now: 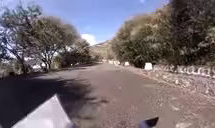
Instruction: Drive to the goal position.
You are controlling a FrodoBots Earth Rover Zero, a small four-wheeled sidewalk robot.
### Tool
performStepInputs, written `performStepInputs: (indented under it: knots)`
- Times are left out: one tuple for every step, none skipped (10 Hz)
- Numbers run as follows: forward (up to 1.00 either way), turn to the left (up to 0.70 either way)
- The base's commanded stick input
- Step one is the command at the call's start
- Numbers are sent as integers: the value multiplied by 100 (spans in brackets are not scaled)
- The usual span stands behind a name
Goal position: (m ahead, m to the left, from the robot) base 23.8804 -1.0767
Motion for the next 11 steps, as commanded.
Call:
performStepInputs:
  knots:
    - [50,0]
    - [50,0]
    - [50,0]
    - [50,0]
    - [50,0]
    - [50,0]
    - [50,0]
    - [50,0]
    - [50,0]
    - [50,0]
    - [50,0]
